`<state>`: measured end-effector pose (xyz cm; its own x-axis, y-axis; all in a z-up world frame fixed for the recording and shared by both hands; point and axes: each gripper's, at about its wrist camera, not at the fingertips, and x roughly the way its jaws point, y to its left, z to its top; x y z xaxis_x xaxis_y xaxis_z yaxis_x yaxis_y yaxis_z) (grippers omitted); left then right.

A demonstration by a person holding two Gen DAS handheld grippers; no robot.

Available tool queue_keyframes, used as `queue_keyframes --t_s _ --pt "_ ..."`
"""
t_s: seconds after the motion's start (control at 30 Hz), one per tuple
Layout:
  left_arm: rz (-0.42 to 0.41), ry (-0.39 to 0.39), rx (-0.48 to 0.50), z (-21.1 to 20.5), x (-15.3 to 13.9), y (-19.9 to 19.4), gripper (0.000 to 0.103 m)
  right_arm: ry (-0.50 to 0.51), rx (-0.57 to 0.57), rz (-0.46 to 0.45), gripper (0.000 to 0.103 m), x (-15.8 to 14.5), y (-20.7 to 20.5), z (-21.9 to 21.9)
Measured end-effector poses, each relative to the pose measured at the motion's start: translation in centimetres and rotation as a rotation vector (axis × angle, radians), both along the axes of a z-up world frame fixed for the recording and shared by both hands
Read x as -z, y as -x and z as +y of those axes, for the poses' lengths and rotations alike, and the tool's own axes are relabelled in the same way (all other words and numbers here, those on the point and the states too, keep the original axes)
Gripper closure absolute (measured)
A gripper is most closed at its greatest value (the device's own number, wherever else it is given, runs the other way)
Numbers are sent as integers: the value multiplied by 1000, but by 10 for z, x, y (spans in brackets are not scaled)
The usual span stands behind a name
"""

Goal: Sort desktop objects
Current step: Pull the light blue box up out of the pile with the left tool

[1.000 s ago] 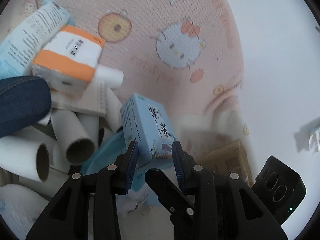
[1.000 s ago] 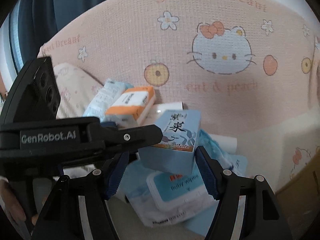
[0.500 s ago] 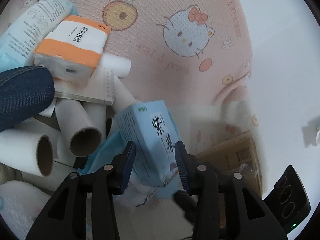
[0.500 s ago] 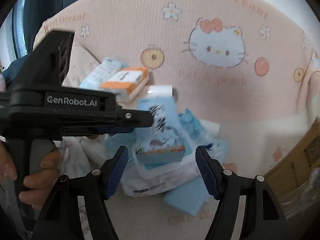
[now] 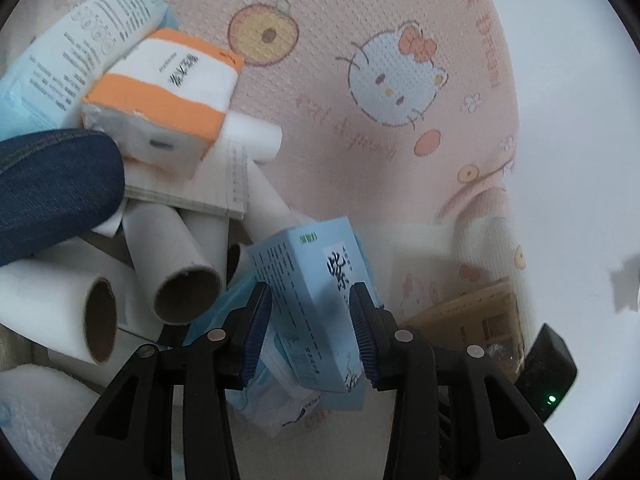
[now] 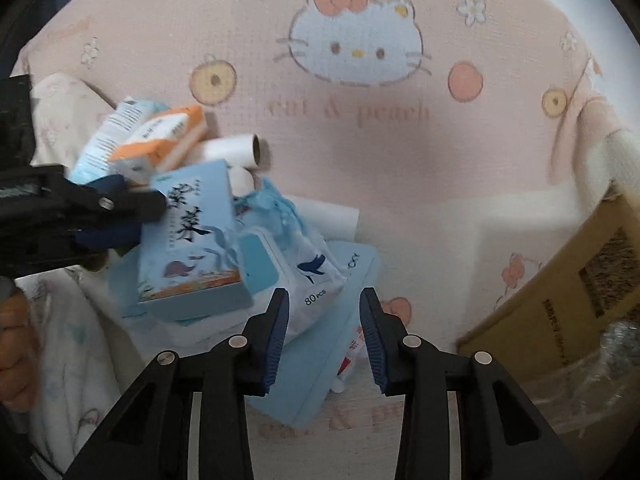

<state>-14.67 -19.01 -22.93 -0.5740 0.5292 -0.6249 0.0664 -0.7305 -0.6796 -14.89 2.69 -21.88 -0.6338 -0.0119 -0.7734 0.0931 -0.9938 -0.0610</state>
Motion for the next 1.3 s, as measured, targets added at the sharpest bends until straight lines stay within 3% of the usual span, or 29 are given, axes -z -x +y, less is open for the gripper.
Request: queue_keyframes --t_s 0.13,0.33,0.5,0.7,0.83,0.97,1.07,1.17,1.3 --pt "-5 -7 -1 -4 2 7 60 93 -39 28 69 1 2 2" --pt "6 36 66 2 -2 12 60 87 -158 46 69 1 -6 -20" --pt "-5 29 133 10 0 16 60 106 -192 20 69 4 -15 -24" --pt "0 106 216 31 -2 26 60 136 -192 -21 69 11 -20 -22" --pt "2 126 198 34 -7 25 59 132 -169 -30 69 13 -19 -19" --pt "49 267 135 34 -26 19 50 124 -170 -36 68 11 -21 -16" --pt "36 196 124 27 -32 7 48 109 -167 -52 66 11 -29 -16" --pt "5 151 88 20 -33 -11 46 115 -188 -52 56 10 -37 -15" --pt "-2 184 68 26 -34 -27 45 117 -264 -3 33 2 -54 -19"
